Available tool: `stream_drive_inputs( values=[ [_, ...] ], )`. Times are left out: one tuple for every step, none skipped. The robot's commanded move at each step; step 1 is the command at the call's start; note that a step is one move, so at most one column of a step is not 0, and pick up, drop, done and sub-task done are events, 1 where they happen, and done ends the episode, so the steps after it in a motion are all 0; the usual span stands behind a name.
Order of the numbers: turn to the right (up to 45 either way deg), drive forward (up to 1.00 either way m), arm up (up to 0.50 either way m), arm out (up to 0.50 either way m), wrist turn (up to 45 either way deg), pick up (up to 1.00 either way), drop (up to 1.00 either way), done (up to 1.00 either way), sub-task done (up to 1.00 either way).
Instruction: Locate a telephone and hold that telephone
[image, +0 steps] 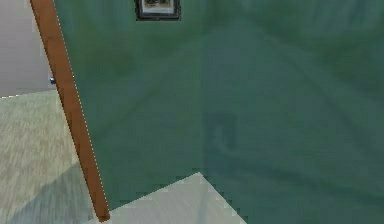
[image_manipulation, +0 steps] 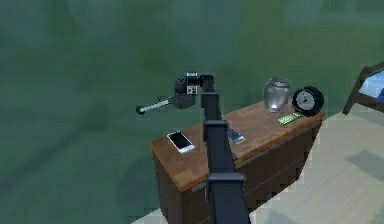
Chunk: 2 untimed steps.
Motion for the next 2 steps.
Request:
stream_drive_inputs(
  values=[
    [0.0, 0.0, 0.0, 0.0, 36.0, 0.0, 0.0, 0.0, 0.0],
    [0.0, 0.0, -0.3, 0.0, 0.0, 0.0, 0.0, 0.0, 0.0]
  ],
)
